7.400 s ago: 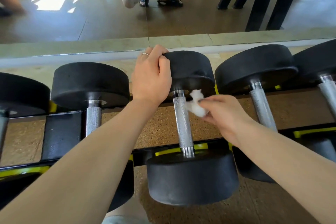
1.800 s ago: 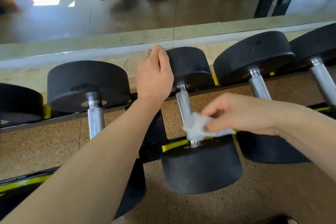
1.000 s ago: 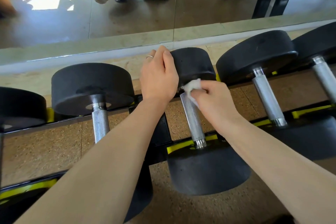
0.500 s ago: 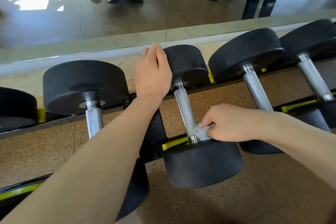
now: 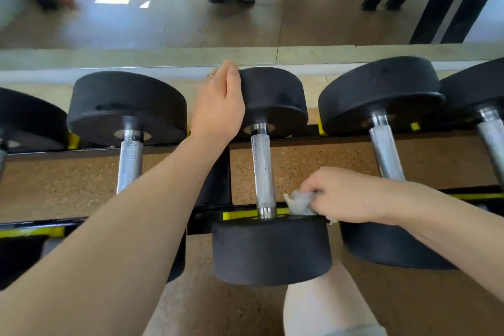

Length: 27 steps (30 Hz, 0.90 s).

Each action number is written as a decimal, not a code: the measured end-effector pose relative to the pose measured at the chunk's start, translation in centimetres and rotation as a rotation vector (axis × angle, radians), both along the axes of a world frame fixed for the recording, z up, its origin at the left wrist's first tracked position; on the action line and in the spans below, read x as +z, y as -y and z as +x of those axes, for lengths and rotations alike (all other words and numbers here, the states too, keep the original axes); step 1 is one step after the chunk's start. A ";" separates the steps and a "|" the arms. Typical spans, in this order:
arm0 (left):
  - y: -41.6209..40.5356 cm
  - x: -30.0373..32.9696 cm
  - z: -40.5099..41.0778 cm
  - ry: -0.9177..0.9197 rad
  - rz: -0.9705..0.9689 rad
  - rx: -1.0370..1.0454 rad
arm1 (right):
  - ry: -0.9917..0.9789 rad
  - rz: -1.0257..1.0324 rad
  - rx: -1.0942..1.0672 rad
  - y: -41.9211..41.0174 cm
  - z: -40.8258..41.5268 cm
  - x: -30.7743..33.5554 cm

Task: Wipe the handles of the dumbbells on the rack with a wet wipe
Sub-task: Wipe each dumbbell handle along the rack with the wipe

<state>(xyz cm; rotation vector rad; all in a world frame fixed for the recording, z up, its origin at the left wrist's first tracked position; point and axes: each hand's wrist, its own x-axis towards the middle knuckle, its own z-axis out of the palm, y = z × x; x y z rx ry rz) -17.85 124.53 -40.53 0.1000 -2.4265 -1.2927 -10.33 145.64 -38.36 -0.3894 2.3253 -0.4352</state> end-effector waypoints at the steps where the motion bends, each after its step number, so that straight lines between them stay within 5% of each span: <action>1: -0.1 0.1 0.0 0.007 -0.013 0.005 | -0.007 -0.025 0.012 0.1 0.4 0.5; 8: -0.1 1.1 0.2 0.104 -0.113 0.020 | -0.026 -0.183 0.162 4.4 1.8 3.1; 11: 0.5 1.8 0.6 0.141 -0.372 -0.035 | 0.176 -0.397 0.120 7.5 2.0 3.3; 14: 2.9 3.2 1.3 0.127 -0.652 -0.078 | 0.383 -0.683 -0.156 10.2 0.8 2.3; 18: 9.7 5.3 3.2 -0.005 -0.755 -0.013 | -0.093 -0.672 -0.188 14.2 -0.3 0.5; 21: 15.5 5.4 3.5 0.086 -0.703 0.070 | -0.478 -0.699 -0.040 18.3 0.9 0.4; 23: 17.7 4.8 3.7 0.194 -0.603 0.046 | -0.679 -0.726 0.066 21.4 1.6 -0.5; 27: 18.8 3.3 3.6 0.175 -0.248 0.037 | -0.988 -0.373 0.312 26.5 1.0 -3.0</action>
